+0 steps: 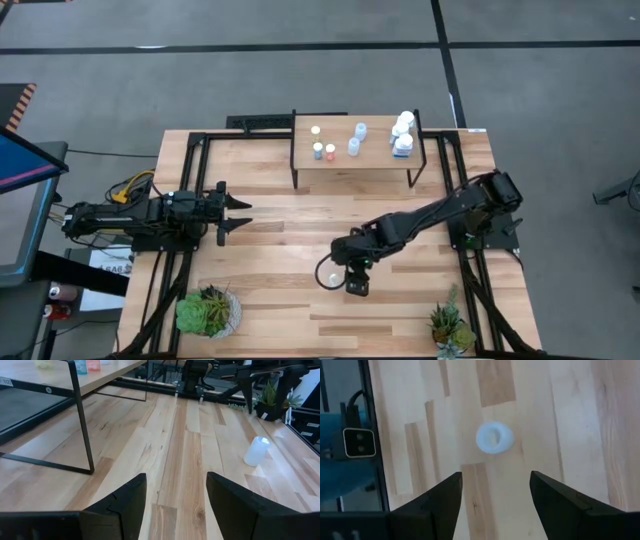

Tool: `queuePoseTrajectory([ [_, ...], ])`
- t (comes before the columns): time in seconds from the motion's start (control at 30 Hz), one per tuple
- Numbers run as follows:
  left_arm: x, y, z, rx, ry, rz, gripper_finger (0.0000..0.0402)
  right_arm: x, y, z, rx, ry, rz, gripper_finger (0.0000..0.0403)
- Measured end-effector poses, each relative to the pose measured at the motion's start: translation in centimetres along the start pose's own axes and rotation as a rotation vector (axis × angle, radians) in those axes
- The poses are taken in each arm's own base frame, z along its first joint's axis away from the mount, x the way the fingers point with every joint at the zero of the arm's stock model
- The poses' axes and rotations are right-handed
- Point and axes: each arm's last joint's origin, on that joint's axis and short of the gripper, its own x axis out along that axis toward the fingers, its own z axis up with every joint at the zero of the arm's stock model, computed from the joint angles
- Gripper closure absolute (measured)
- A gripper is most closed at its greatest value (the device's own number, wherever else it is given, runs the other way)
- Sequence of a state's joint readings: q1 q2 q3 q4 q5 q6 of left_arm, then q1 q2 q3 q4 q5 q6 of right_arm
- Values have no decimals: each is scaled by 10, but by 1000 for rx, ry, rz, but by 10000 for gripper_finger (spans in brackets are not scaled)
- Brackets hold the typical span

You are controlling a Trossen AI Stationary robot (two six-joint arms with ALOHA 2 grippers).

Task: Pick and place medicine bottles onto shelf by color
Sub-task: Put the transparent pill bottle on the shelf

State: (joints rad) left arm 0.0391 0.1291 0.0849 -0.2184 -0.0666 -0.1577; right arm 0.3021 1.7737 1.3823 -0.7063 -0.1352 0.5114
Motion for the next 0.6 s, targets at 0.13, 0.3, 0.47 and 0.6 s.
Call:
queuePoseTrajectory([
  [0.13, 0, 0, 0, 0, 0, 0, 207, 1, 7, -4, -72, 6, 6, 147],
  [0.3, 0, 0, 0, 0, 1, 0, 207, 7, 14, -5, -143, -17, 11, 147],
  [0.47, 0, 0, 0, 0, 0, 0, 207, 32, 11, -5, -129, 21, -24, 148],
  [0.6, 0, 0, 0, 0, 2, 0, 207, 42, 8, -6, -102, 38, -47, 150],
])
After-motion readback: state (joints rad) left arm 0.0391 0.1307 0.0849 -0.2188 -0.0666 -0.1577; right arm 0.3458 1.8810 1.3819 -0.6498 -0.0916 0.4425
